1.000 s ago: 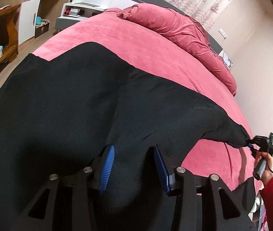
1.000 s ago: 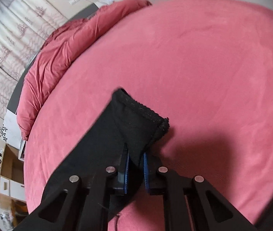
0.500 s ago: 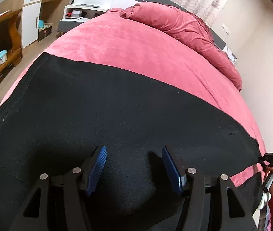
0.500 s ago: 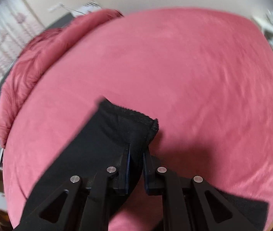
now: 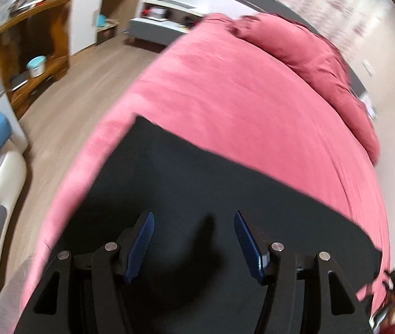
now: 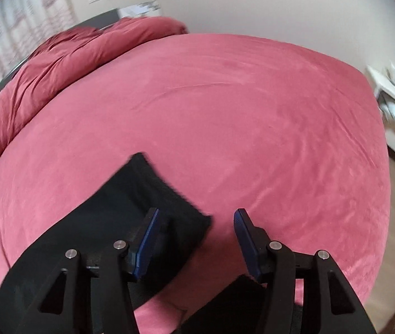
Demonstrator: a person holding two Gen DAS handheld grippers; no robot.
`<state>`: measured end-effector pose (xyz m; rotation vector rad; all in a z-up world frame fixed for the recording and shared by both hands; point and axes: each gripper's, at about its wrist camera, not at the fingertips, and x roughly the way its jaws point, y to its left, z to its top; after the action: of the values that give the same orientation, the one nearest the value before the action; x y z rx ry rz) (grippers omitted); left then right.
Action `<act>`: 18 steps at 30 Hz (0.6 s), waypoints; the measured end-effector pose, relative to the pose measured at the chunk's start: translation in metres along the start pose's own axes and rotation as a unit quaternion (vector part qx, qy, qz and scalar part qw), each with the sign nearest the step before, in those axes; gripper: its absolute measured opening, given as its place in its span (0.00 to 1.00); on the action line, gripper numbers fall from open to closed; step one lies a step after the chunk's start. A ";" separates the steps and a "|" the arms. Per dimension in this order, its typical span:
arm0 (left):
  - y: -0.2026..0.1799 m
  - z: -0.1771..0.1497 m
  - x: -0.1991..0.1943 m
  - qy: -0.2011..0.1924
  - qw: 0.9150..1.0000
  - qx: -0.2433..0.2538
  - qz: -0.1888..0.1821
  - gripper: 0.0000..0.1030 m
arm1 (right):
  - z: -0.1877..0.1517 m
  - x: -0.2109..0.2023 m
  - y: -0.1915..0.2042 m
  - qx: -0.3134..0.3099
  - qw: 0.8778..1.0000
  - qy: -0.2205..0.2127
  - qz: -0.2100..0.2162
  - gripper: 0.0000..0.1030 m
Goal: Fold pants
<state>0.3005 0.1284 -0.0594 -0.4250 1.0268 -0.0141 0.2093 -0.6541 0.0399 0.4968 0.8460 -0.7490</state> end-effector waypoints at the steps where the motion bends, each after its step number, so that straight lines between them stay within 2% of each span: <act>1: 0.006 0.011 0.002 -0.001 1.000 -0.007 0.008 0.59 | 0.003 0.002 0.011 -0.011 1.000 0.004 0.004 0.55; 6: 0.025 0.045 0.012 0.000 0.998 -0.037 0.042 0.59 | 0.014 0.005 0.037 -0.018 0.999 0.019 0.028 0.55; 10: 0.028 0.055 0.026 0.024 0.998 -0.038 0.048 0.60 | 0.019 0.024 0.069 0.000 0.995 0.070 0.067 0.55; 14: 0.019 0.063 0.047 0.056 0.997 -0.028 0.047 0.60 | 0.012 0.039 0.121 -0.047 0.990 0.123 0.055 0.55; 16: 0.014 0.067 0.060 0.077 0.995 -0.024 0.060 0.59 | 0.008 0.048 0.145 -0.047 0.985 0.156 0.048 0.55; 18: 0.014 0.071 0.070 0.095 0.993 -0.031 0.068 0.60 | 0.004 0.053 0.162 -0.038 0.983 0.172 0.046 0.55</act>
<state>0.3933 0.1510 -0.0906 -0.4148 1.2438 0.1015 0.3576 -0.5731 0.0158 0.6034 1.1616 -0.5509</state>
